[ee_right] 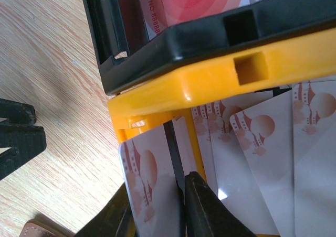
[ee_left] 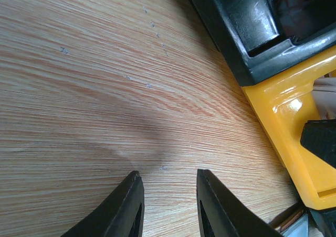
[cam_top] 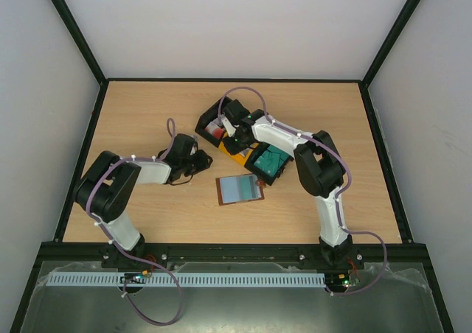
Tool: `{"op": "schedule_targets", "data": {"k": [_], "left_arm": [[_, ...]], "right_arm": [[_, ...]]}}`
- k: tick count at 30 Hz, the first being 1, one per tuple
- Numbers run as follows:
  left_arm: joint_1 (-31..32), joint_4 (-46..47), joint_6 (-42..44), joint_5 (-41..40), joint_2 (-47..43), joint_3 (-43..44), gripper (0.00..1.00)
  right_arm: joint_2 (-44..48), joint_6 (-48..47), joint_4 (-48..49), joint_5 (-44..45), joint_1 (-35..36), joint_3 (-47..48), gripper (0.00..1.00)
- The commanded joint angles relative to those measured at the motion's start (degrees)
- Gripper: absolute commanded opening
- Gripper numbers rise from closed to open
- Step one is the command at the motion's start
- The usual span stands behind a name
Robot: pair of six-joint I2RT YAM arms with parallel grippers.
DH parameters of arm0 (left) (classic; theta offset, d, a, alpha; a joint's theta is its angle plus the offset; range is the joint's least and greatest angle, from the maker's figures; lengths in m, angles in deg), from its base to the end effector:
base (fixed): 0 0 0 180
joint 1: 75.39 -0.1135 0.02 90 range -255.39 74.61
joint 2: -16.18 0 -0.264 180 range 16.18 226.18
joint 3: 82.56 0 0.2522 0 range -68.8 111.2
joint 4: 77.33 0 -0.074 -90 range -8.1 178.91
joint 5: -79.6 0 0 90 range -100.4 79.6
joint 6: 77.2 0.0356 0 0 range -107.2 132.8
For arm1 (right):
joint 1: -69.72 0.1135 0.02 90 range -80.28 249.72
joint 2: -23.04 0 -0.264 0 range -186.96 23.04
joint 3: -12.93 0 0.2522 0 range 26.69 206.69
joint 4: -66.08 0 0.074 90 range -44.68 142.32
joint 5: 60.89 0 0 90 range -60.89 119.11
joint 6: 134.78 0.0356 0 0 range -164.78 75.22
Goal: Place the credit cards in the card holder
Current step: Pick up the credit card from the storage box.
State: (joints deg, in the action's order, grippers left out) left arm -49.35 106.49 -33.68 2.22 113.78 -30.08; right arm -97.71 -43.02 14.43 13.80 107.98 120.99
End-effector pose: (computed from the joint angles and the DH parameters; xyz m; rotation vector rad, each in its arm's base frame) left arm 0.2792 -0.1451 0.1247 -0.3126 2.4217 -0.8702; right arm 0.3459 0.2848 0.1873 -0.9436 2.5921 0.5631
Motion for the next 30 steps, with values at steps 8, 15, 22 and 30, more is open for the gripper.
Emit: {"op": "schedule_targets", "data": {"k": [8, 15, 22, 30], "left_arm": [[-0.2, -5.6, 0.3, -0.6, 2.9, -2.1, 0.30], [-0.2, -5.5, 0.3, -0.6, 3.0, -2.1, 0.30], [-0.2, -5.6, 0.4, -0.7, 3.0, -2.2, 0.30], [-0.2, -5.7, 0.5, -0.6, 3.0, -1.9, 0.30]], "right_arm": [[3.7, 0.5, -2.3, -1.7, 0.4, 0.0, 0.23], [3.7, 0.6, -2.2, -1.1, 0.4, 0.0, 0.21], [3.6, 1.4, -2.0, -0.1, 0.4, 0.2, 0.14], [5.2, 2.0, -1.2, 1.8, 0.2, 0.2, 0.13]]}}
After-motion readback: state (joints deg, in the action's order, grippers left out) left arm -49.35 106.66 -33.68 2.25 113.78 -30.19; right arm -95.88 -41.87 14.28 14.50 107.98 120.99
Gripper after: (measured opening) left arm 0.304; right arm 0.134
